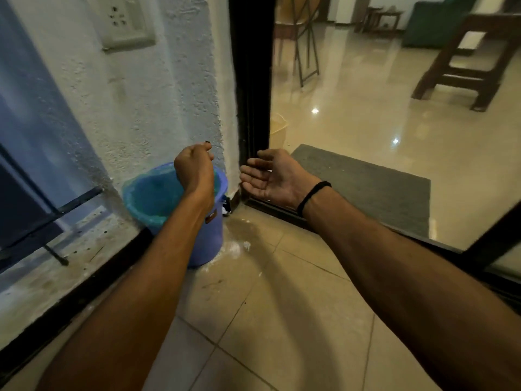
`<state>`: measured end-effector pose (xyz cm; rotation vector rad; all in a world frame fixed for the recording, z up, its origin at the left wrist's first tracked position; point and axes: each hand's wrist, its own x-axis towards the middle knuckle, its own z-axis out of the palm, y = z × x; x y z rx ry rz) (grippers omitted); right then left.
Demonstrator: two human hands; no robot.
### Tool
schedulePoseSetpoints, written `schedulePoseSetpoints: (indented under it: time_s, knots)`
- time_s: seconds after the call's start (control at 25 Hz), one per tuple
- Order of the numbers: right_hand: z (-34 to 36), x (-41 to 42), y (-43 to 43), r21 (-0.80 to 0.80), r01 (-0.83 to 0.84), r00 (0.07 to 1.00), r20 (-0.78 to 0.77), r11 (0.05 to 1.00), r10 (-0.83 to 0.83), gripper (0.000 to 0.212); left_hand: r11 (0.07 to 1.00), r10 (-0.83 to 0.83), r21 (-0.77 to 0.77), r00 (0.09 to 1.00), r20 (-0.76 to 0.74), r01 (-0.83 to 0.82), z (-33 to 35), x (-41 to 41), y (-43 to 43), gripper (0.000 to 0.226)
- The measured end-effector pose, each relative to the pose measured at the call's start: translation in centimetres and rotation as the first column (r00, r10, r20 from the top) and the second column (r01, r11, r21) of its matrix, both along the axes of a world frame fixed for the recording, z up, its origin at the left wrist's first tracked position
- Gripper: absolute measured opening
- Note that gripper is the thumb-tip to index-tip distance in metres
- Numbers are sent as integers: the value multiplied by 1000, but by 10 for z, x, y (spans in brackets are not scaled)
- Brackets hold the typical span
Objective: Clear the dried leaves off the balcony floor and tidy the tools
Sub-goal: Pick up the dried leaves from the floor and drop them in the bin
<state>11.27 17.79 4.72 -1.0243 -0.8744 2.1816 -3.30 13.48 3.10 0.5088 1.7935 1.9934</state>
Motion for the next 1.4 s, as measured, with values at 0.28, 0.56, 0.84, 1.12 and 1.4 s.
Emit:
schedulePoseSetpoints:
  time_s: [0.28, 0.56, 0.84, 1.12, 1.4]
  knots:
    - [13, 179, 2, 146, 330, 928, 130, 933, -349, 14, 954, -293, 25, 948, -126, 298, 15, 175, 32, 16]
    - [14, 421, -41, 304, 716, 612, 160, 628, -775, 14, 801, -571, -43, 739, -357, 597, 41, 393, 23, 22]
    - [-10, 640, -130, 374, 841, 373, 120, 390, -920, 12, 557, -735, -174, 386, -557, 812, 48, 634, -32, 30]
    - [-40, 844, -264, 430, 895, 55, 154, 117, -986, 14, 306, -777, -352, 18, -630, 885, 31, 865, -125, 27]
    - [-66, 981, -439, 467, 869, -318, 278, -161, -907, 15, 47, -805, -411, -209, -555, 910, 7, 1041, -249, 30]
